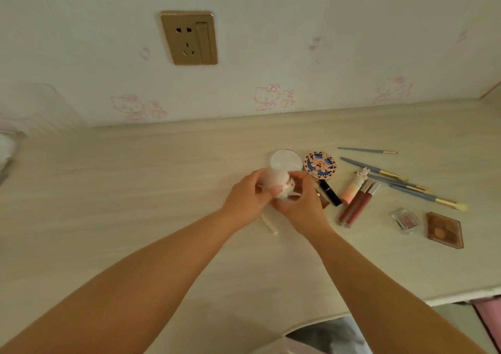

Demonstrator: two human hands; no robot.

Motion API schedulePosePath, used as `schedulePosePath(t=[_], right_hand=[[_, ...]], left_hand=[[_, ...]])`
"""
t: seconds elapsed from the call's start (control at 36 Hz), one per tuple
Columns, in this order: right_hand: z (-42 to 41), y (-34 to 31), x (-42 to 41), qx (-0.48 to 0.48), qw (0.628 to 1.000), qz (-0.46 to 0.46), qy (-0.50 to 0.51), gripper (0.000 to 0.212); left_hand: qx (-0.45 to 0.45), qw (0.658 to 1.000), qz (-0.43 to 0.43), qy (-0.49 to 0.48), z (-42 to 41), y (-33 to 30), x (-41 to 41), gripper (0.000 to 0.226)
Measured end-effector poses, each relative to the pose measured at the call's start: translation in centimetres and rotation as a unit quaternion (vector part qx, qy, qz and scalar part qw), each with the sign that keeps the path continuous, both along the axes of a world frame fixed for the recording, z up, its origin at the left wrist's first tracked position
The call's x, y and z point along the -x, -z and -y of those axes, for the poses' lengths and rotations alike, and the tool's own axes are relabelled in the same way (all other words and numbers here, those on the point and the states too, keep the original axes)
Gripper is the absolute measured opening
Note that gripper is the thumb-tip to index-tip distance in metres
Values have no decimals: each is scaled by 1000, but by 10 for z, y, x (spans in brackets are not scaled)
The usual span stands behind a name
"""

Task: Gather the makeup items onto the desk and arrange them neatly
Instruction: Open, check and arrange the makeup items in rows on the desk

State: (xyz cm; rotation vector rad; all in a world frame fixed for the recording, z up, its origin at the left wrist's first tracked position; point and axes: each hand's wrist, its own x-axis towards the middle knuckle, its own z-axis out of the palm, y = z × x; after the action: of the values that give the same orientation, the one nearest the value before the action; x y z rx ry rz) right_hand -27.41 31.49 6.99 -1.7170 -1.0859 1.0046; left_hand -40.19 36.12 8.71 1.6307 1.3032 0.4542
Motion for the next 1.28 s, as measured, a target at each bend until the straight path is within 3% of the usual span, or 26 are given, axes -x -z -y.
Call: schedulePosePath(t=[0.17,0.25,0.33,0.53,0.61,0.75,0.92,1.03,1.11,1.28], right_hand=[[-13,-10,11,-22,996,-72,-43,52],[-18,-15,14,-23,990,-117,-81,40],[-22,-16,23,-26,979,-169,-108,32],[-36,-4,47,-72,991,-84,-68,26],[-42,3,52,-106,990,-41,-78,32],[-53,20,65,-94,991,-48,-77,72],[-42,13,69,-122,982,-86,-113,61],[-27,20,82,-90,981,-130,-113,71],[-13,23,89,-83,975,-162,-131,57],[0,35,103,-26,959,-236,-157,65]], left_hand=[[68,994,37,-83,-3,-4,15,65],[61,993,51,-88,-4,-9,21,44],[16,996,38,-85,-5,-14,23,41],[-46,992,0,-119,-13,-8,18,61],[-52,990,0,-133,-18,1,19,63],[-92,988,10,-127,-14,10,32,61],[-259,963,-22,-73,9,15,51,47],[-355,930,-74,-68,26,20,60,67],[-378,918,-88,-82,39,27,67,74],[-382,902,-163,-117,56,42,75,79]])
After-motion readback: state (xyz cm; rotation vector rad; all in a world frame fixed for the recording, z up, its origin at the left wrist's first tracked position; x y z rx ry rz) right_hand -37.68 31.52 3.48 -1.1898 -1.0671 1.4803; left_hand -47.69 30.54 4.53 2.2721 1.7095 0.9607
